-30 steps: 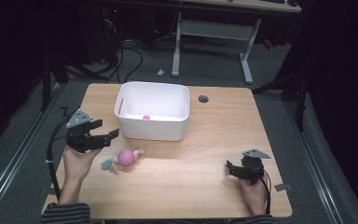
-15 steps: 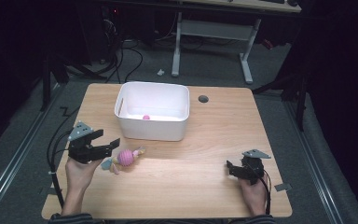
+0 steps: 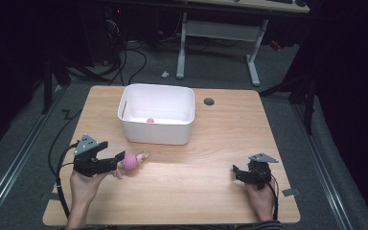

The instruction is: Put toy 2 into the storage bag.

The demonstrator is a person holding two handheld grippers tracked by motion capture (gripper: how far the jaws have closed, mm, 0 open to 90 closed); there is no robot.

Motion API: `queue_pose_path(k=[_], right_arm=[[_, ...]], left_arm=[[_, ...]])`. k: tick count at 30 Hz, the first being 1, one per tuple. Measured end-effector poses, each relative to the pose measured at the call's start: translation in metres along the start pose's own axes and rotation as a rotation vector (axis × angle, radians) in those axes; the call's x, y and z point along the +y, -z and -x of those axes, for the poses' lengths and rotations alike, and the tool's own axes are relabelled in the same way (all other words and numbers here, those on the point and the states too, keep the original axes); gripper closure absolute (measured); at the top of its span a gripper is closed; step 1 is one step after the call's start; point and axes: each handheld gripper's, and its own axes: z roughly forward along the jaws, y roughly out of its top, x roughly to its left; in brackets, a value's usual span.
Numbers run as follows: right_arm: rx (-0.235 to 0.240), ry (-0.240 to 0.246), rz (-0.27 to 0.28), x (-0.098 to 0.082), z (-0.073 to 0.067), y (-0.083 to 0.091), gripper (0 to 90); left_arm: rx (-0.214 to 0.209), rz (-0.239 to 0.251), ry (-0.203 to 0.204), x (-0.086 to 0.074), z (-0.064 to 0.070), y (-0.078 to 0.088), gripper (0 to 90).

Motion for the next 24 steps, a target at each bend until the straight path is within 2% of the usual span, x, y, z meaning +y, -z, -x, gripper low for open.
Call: queue_pose_path(k=[11,18,24], right_arm=[[0.0,0.0,0.0,0.0,0.0,0.0,20.1],[0.0,0.001,0.0,0.0,0.0,0.0,20.1],[0.0,0.0,0.0,0.0,0.0,0.0,20.1]], left_arm=[[-0.01,-0.026,-0.011,-0.02,0.007,-0.012,21.4],[-0.015,-0.036,-0.016,-0.027,0.009,-0.018,20.2],[-0.014,-0.063,-0.026,-0.034,0.011,-0.028,19.1]])
